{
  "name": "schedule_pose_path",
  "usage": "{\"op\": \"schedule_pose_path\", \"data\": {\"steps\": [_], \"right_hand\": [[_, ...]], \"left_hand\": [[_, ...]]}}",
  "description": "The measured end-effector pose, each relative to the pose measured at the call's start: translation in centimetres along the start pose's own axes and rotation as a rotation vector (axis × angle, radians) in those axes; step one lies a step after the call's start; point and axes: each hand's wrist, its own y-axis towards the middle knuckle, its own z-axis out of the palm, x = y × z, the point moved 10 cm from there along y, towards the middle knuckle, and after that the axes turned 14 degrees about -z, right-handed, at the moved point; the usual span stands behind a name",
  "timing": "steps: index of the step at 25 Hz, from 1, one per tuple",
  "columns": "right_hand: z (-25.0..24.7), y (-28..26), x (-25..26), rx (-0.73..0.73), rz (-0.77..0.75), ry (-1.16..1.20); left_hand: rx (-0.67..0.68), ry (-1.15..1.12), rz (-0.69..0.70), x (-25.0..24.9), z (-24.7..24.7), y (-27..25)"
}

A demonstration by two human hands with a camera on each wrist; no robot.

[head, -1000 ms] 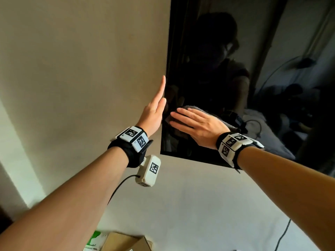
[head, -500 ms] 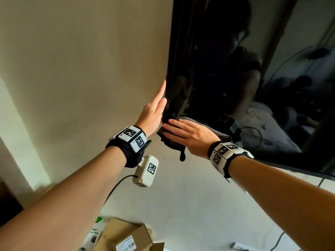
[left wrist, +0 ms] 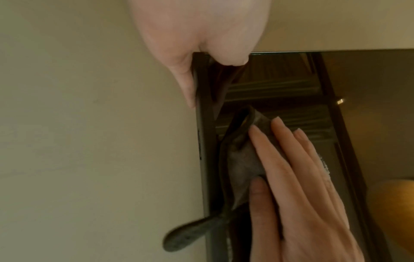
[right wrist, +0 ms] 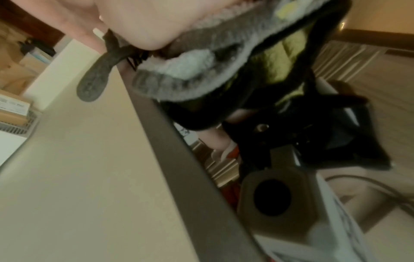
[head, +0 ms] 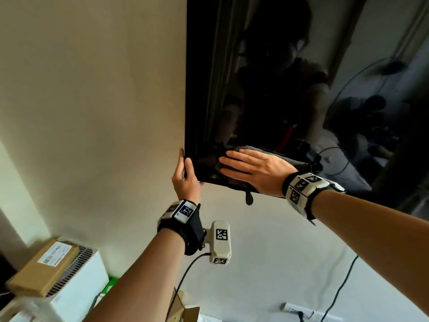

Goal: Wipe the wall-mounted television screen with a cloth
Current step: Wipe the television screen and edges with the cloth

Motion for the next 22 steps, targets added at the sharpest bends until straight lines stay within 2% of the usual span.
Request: {"op": "schedule_pose_path", "data": {"steps": [4,7,11,17,22], "right_hand": [[0.1,-5.8,0.1,-0.001,0.047,0.043],[0.0,-7.8,-0.2,0.012,0.027,0.048],[-0.4,-4.6,-0.9,-0.031,0.062,0.079],[-0.6,-11.1,-1.3,-0.074,0.142,0.099],[-0.1,-8.5,-1.0,-0.037,0.116,0.151]], "left_hand": [[-0.01,-0.289,-0.132,2.4,1.4,-2.4],[-0.009,-0.367,-0.22,4.7,3.6,-4.8],[-0.014,-0.43,-0.189,5.3,5.8,-7.1],[-0.034,-0.404,-0.247,7.1,8.5,-9.6],[0.008,-0.429,-0.225,8.1,10.4,-11.7]]}}
